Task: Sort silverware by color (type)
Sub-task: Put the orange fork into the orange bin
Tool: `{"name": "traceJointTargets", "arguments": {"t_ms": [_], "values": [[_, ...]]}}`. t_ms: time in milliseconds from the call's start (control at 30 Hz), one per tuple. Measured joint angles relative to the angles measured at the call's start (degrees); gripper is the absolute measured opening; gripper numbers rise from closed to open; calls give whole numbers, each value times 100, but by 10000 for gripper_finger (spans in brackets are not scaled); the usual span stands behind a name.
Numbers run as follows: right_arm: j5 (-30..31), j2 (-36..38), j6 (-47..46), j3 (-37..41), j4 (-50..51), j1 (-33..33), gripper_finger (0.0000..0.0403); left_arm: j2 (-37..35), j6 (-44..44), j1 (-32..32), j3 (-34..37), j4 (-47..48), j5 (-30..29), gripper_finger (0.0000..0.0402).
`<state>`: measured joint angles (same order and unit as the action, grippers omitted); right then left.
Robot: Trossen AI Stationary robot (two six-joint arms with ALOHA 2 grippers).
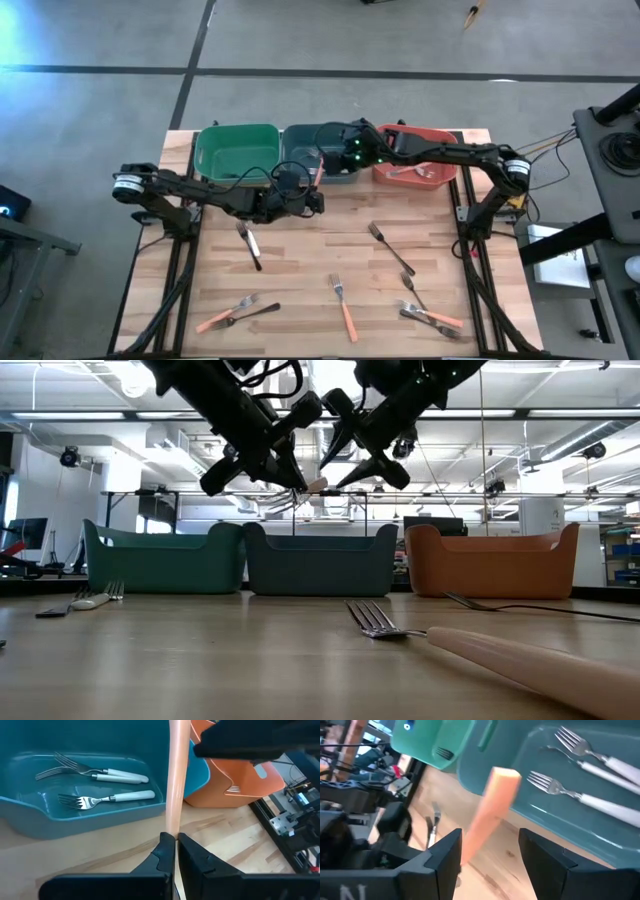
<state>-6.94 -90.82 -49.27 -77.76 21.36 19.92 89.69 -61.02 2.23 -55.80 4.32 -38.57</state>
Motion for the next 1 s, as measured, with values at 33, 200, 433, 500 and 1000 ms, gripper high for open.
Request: {"name": "traceJointTargets", "arguments": {"t_ms": [33, 200, 433, 500, 1000], "values": [[0, -3, 21, -26, -9, 0, 189, 0, 17, 0, 1, 1, 2, 0], [6, -17, 39, -32, -104, 0, 189, 0, 53, -4, 1, -3, 4, 0], [83, -19, 41, -32, -113, 0, 189, 0, 300, -4, -129, -14, 39, 0], [92, -18, 41, -32, -120, 0, 189, 0, 430, -4, -189, -18, 48, 0], [61, -18, 250, -36, -426, -1, 91, 0, 508, -10, -237, -20, 63, 0]]}}
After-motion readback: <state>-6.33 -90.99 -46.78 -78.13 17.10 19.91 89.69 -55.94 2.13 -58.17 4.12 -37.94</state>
